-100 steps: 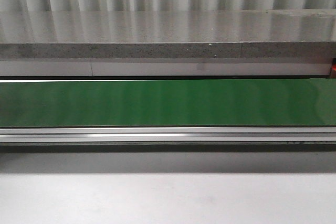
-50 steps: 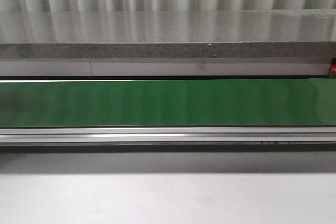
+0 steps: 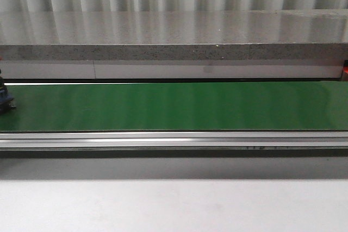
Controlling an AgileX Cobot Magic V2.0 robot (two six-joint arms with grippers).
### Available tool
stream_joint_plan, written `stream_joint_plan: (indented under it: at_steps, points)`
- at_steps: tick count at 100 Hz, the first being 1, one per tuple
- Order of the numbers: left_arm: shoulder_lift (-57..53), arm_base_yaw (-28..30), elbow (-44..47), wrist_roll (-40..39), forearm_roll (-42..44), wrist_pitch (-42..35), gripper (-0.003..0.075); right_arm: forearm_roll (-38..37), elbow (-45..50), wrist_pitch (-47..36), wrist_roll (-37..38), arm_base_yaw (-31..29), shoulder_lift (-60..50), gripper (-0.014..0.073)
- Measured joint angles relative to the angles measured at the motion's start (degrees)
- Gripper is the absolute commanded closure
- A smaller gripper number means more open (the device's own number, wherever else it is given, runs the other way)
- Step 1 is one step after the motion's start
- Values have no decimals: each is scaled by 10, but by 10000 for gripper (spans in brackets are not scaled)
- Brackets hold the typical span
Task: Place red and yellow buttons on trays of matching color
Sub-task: 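Grasp the last yellow push-button from the table with the left gripper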
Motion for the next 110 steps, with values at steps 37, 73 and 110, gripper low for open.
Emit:
stream_joint_plan:
  at_steps: [37,73,110]
  points:
    - [112,43,-67,1,-6,-17,168,0,0,0,0,0,0,661]
    - [187,44,-120,10,-10,-22,219,0,0,0,0,0,0,661]
    - [193,44,-137,11,-13,-5,736,0,0,0,0,0,0,661]
